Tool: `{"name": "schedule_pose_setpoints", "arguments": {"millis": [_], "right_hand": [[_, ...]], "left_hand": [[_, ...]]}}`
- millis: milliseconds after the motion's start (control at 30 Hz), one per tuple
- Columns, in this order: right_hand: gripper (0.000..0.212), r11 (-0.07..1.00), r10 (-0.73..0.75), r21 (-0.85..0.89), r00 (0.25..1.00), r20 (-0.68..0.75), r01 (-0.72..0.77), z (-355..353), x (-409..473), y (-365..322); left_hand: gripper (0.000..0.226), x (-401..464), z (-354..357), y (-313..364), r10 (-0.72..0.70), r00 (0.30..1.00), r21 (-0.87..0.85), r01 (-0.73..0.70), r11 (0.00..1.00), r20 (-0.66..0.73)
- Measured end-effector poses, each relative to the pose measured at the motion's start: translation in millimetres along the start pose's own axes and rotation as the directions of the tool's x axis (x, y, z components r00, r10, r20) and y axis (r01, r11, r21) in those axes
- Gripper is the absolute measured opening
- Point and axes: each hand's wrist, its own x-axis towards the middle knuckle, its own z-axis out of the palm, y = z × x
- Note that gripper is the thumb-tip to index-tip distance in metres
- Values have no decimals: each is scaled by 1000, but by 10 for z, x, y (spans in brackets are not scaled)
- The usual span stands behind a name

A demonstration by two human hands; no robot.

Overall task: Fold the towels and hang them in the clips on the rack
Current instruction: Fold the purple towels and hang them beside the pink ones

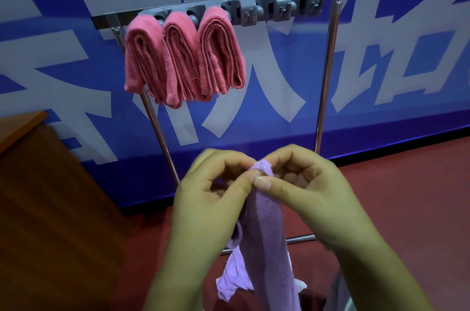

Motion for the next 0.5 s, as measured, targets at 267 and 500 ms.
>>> {"name": "schedule_pose_setpoints", "arguments": {"millis": [267, 500], "right_hand": [[16, 995, 3, 104, 999, 37, -7, -9, -17, -31], [17, 991, 12, 130, 999, 44, -17, -12, -18, -19]], "left_hand": [[13, 35, -90, -77, 29, 988, 5, -30, 1000, 154], [10, -5, -80, -82, 62, 989, 8, -63, 998, 134]]}}
